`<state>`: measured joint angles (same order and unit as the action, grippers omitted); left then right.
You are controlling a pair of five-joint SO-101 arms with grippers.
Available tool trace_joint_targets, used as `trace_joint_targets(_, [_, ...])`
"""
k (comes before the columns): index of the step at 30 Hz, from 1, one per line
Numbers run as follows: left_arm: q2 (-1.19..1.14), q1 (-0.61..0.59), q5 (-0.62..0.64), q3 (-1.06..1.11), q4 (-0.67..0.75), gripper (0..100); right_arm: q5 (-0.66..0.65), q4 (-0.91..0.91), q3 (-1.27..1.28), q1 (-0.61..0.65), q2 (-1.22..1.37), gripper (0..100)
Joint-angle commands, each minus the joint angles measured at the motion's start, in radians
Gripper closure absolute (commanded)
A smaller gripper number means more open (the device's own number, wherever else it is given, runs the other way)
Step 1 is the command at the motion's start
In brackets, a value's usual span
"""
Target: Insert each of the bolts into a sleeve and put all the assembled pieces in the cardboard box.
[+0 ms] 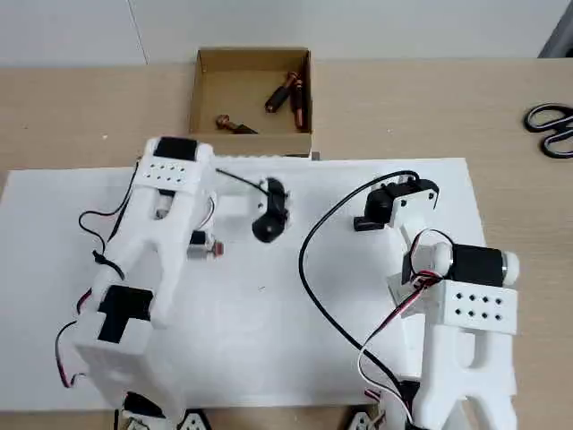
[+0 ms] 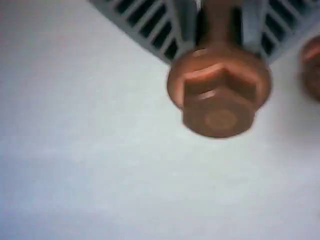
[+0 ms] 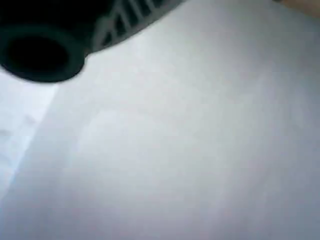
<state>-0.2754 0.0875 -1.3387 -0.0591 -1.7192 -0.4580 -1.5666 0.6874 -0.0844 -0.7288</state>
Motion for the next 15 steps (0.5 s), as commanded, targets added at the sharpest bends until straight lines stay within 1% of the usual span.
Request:
trace_joint_targets(1, [0.015, -0.002, 0.031, -0.122, -0.031, 99, -0.011, 0.002, -0.011, -0.004, -0.025, 99.2])
trace_joint_targets(3, [0.015, 0.000, 0.115, -0.179, -0.031, 99, -0.011, -0.019, -0.012, -0.004, -0.025, 99.2])
trace_joint_targets(10, [0.015, 0.005, 0.509, -0.381, -0.031, 99, -0.003, -0.062, -0.038, -0.007, -0.025, 99.2])
trace_joint_targets(13, [0.017, 0.008, 0.644, -0.426, -0.032, 99, 0.003, -0.124, -0.103, -0.005, -0.025, 99.2])
trace_joint_targets(15, [0.058, 0.008, 0.727, -0.426, -0.032, 99, 0.034, -0.137, -0.143, -0.010, -0.027, 99.1])
